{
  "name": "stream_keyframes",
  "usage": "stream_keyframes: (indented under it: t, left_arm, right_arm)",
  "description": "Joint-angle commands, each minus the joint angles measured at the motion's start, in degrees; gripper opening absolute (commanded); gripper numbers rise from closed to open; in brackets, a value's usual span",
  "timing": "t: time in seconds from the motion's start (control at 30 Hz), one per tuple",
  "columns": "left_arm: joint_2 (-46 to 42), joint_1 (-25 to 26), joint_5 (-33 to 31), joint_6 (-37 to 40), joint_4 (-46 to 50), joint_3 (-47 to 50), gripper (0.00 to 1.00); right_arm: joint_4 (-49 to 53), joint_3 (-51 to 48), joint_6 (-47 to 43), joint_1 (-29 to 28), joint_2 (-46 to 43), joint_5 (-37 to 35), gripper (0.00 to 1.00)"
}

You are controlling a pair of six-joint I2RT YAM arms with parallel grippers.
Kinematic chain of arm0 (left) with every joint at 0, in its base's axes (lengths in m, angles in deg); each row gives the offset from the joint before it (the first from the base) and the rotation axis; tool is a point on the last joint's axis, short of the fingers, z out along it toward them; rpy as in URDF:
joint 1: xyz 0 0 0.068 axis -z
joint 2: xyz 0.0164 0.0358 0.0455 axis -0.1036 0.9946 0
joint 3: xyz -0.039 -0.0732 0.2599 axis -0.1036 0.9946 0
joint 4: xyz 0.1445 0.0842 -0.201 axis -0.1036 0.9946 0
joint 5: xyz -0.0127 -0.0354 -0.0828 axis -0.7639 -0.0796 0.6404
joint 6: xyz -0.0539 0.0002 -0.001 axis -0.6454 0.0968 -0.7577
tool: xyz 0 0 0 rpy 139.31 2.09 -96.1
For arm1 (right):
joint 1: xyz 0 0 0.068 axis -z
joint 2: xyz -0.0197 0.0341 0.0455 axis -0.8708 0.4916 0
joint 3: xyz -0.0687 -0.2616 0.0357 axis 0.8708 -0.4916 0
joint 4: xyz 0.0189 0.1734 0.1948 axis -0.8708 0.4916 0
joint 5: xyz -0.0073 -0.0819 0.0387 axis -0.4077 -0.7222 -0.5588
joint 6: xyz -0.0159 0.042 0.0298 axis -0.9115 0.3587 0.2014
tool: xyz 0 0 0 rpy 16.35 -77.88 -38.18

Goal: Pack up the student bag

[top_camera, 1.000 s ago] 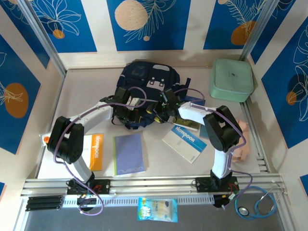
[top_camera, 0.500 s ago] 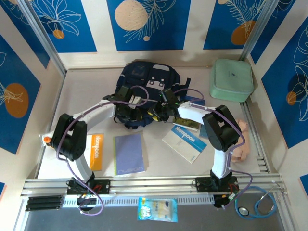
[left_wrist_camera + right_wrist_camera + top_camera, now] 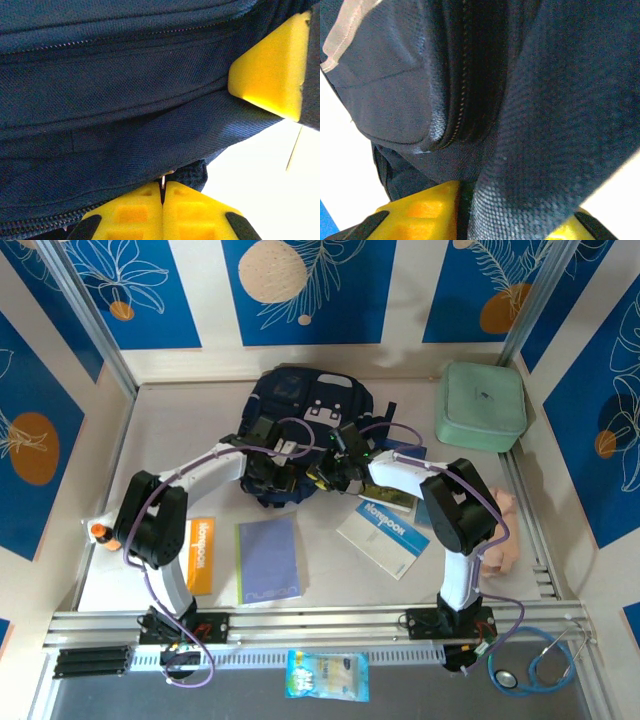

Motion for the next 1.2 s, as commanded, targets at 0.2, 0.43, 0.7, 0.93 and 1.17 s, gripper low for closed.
stream_keyframes:
  t: [0.2,0.43,0.7,0.93,1.17]
  left_arm:
    - [-7.39,-5.19,-5.11,3.99,5.37,1.50,0.00]
    - [-10.00,-10.08,-1.23,3.67,2.09,6.37,0.00]
    - [-10.12,-4.95,6.04,0.40,-0.29,5.89,0.00]
    - [-9.43,2.36,11.30,-5.40,-6.54,3.68,0.00]
    - [-6.26,7.33,11.34,-6.81,-8.35,-1.54,0.00]
  right_arm:
    - [4.76,0.95,-8.01,3.79,-4.95,-6.91,0.17]
    - [3.54,0.39,-12.32,6.95,-8.00,-5.50,0.17]
    - [4.15,-0.77,-14.49,7.82,-10.25,-4.71,0.33]
    - [9.44,-10.24,-7.77,10.24,-24.05,-6.83,0.70]
    - [7.93,-20.02,4.73,9.48,-30.00,-1.37,0.84]
